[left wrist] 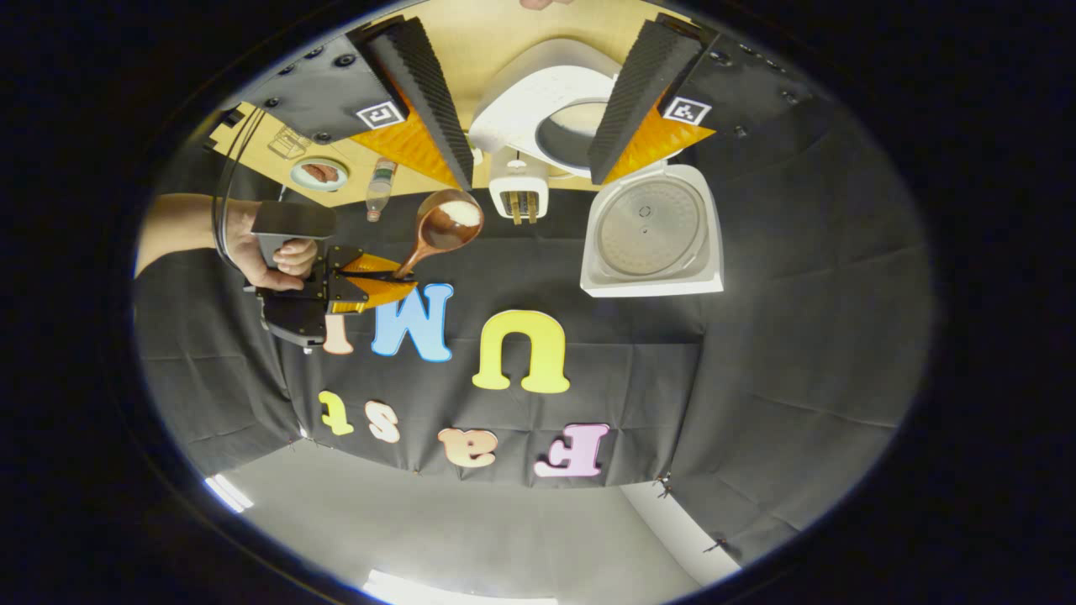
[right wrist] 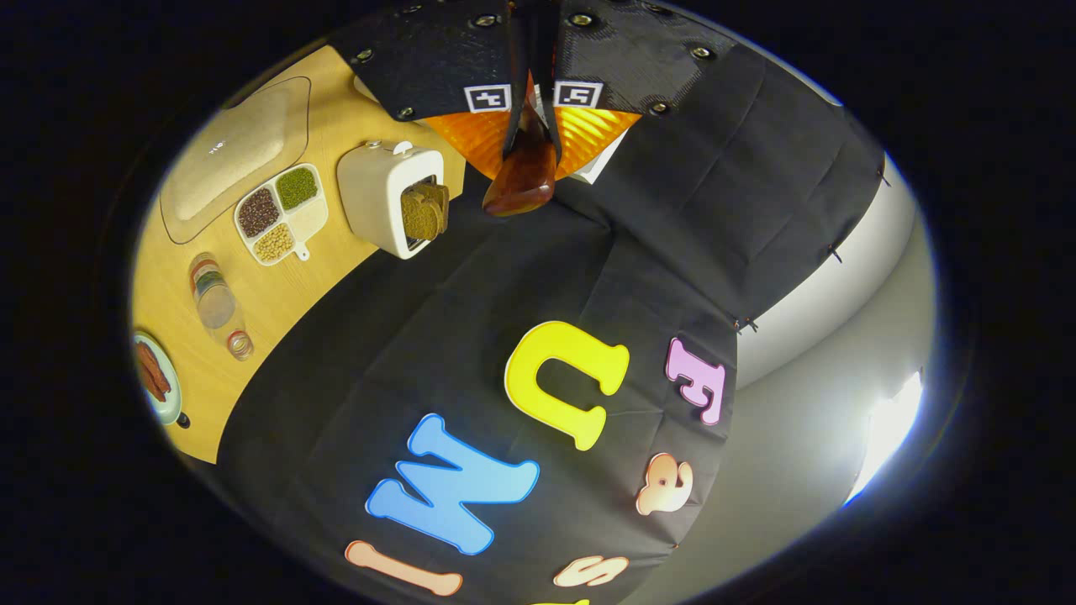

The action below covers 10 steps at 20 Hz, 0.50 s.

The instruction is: Close the left gripper, press the button to open the rice cooker; take a wooden spoon from the chopstick holder with the right hand, scoop a spoonful of rice and pour it into the rice cooker, then put the wooden spoon back into the chopstick holder.

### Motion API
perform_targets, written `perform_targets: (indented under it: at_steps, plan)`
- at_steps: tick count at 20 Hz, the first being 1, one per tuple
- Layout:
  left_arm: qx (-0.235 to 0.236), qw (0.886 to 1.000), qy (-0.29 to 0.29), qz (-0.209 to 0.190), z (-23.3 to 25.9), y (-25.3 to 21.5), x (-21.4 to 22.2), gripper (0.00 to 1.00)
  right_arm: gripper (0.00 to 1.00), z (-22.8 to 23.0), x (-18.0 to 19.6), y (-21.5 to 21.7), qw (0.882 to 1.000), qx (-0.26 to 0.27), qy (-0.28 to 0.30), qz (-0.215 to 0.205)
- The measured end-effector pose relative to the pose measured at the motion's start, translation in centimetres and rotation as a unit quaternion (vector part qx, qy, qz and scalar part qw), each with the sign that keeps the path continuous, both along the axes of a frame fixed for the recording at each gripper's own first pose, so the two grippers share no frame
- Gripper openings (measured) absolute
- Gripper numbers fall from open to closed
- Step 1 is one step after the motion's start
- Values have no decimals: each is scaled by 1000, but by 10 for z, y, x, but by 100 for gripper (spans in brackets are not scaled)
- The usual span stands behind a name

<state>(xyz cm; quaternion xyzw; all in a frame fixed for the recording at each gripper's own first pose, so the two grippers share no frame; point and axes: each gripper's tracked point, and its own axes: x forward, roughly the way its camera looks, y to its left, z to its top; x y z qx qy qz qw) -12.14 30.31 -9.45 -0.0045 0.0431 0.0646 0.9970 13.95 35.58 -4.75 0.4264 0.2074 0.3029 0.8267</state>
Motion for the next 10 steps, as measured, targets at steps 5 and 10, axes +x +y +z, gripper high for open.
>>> perform_targets:
  at_steps: [5, 10]
  plan:
    - [-7, 1000, 2, 15, -4, 8, -6, 96, 4, 3, 17, 45, 1000, -14, -6, 24]
    - [-9, 999, 3, 31, -7, 14, -10, 96, 4, -11, 25, 101, 996, -68, -24, 59]
